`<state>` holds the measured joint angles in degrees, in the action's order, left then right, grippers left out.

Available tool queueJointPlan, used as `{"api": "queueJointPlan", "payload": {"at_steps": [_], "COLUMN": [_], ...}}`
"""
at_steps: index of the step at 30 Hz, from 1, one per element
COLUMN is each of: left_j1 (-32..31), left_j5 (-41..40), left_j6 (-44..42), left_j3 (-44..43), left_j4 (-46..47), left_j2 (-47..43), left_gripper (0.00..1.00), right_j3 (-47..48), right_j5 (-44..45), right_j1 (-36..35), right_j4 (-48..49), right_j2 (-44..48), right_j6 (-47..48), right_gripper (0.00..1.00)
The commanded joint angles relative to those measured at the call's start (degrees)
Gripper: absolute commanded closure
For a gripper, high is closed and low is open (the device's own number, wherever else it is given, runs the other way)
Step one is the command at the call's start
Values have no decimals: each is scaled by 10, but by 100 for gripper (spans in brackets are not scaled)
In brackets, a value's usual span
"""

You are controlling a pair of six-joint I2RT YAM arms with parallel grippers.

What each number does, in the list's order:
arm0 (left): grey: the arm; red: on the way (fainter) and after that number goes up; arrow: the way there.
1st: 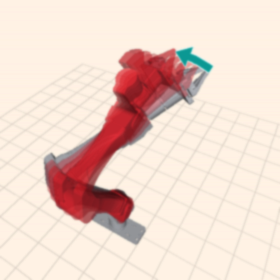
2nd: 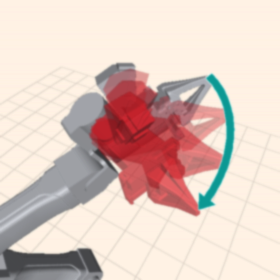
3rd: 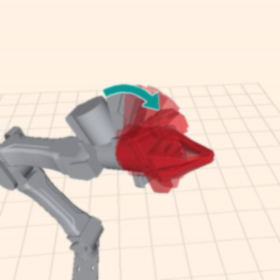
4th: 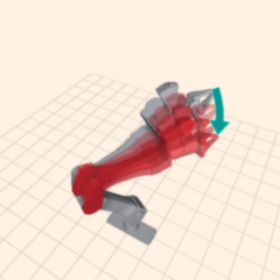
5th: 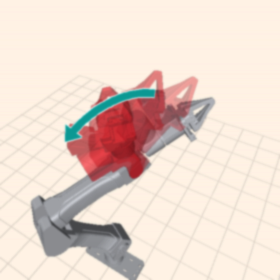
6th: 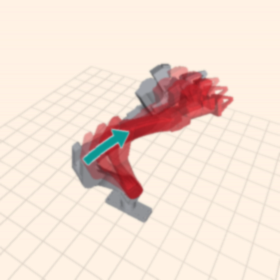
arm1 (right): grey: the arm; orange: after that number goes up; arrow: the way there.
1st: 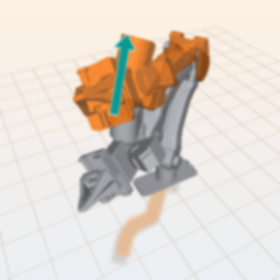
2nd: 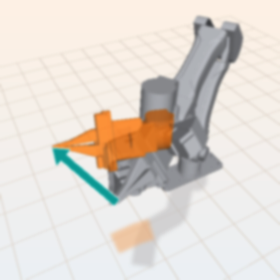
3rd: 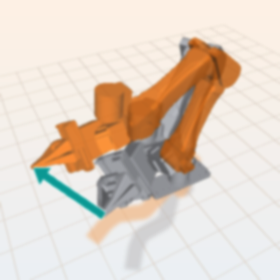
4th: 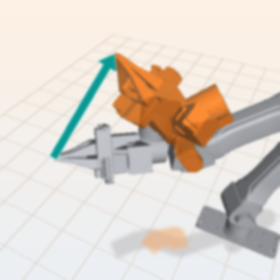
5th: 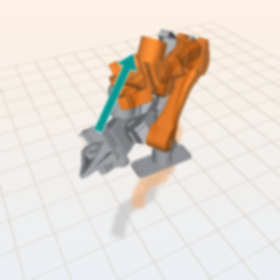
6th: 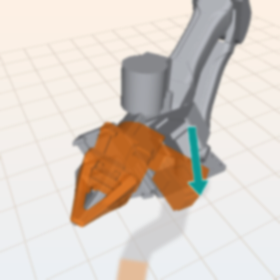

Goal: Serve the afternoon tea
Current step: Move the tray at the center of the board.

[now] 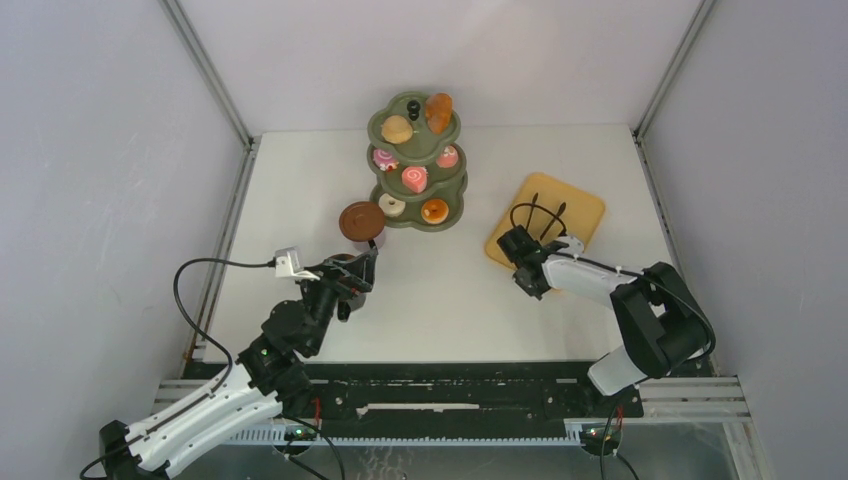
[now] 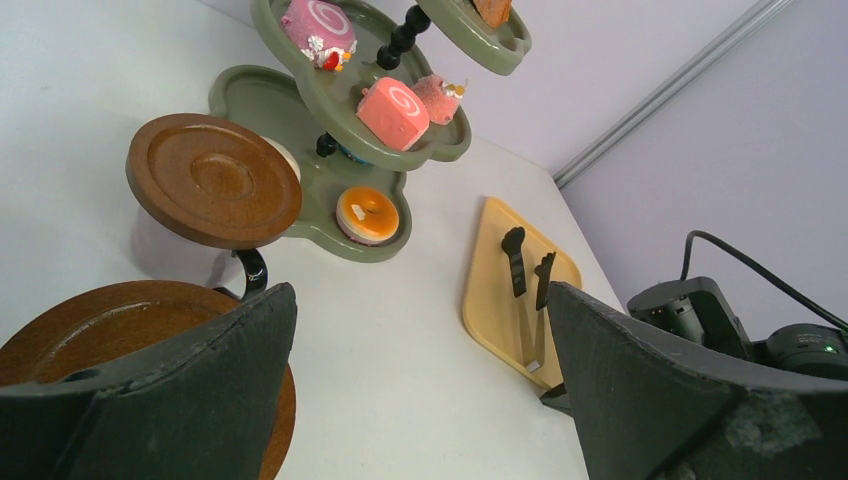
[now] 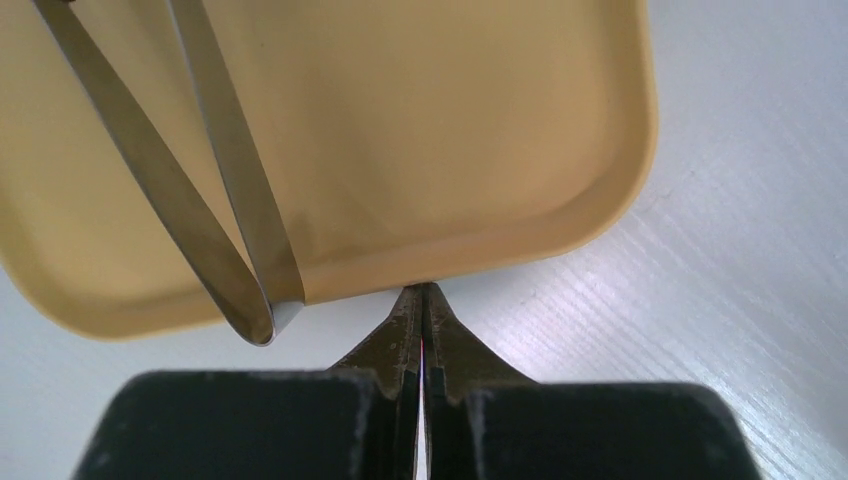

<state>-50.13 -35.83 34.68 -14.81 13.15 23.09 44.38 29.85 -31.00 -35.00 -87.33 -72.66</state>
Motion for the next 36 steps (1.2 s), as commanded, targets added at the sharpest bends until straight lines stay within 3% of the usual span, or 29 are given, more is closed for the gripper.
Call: {"api": "queueJointPlan", "payload": {"at_steps": [1, 17, 36], "left_j1": [-3, -2, 1], "left_j5": [-4, -14, -20], "left_j6": [-1, -11, -8], "left_j3": [-14, -20, -21], "left_j4": [25, 33, 55], "left_j2": [2, 19, 46], "left_gripper": [1, 1, 1], "right_j3": [-21, -6, 155], "right_j5": [-18, -110, -165], "right_j1": [34, 161, 257], "right_j4": [16, 87, 87], "right_j2": [6, 8, -117], "right_j6": [-13, 29, 76], "right_gripper": [99, 100, 100]}}
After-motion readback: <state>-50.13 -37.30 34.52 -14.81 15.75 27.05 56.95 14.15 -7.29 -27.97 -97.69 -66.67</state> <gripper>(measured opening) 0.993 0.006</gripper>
